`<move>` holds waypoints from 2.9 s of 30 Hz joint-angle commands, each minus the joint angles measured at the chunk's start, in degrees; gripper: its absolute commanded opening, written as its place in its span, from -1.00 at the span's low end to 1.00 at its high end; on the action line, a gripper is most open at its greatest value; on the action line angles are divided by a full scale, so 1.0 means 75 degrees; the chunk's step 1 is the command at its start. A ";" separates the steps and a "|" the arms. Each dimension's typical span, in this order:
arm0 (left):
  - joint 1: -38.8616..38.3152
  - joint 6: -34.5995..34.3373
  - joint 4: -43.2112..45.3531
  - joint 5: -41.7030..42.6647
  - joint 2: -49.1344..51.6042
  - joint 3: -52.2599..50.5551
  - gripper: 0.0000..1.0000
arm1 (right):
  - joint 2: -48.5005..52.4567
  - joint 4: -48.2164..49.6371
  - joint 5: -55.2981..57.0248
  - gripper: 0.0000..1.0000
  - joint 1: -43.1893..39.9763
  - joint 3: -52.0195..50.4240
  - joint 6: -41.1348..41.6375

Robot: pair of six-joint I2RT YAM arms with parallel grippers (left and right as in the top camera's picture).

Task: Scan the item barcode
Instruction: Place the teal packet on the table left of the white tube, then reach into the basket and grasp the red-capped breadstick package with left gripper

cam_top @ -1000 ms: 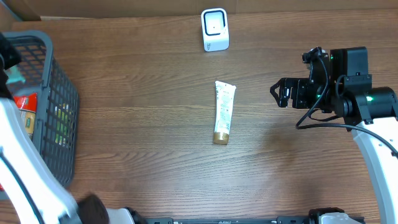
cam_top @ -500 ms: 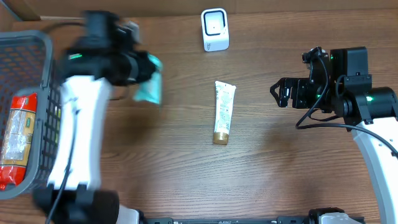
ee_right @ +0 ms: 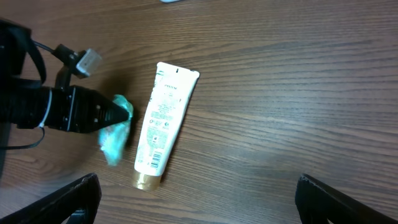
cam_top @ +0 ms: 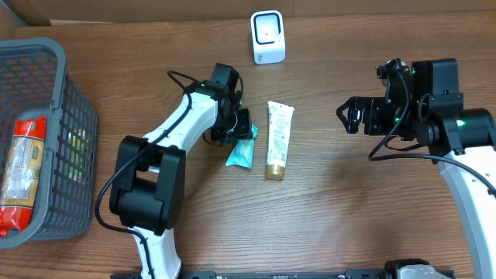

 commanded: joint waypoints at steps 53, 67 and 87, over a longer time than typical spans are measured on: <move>0.7985 0.5514 0.0399 -0.4182 -0.2040 0.0962 0.86 | -0.0017 -0.0108 -0.0015 1.00 0.0032 0.0169 -0.0035; 0.8105 0.7023 0.2891 -0.3809 -0.1058 -0.0726 0.99 | -0.0017 -0.0041 -0.0017 1.00 0.0032 0.0169 -0.0032; 0.8950 0.7513 0.3666 -0.3019 -0.0093 -0.0726 0.99 | -0.0017 0.0047 -0.0020 1.00 0.0032 0.0172 -0.0029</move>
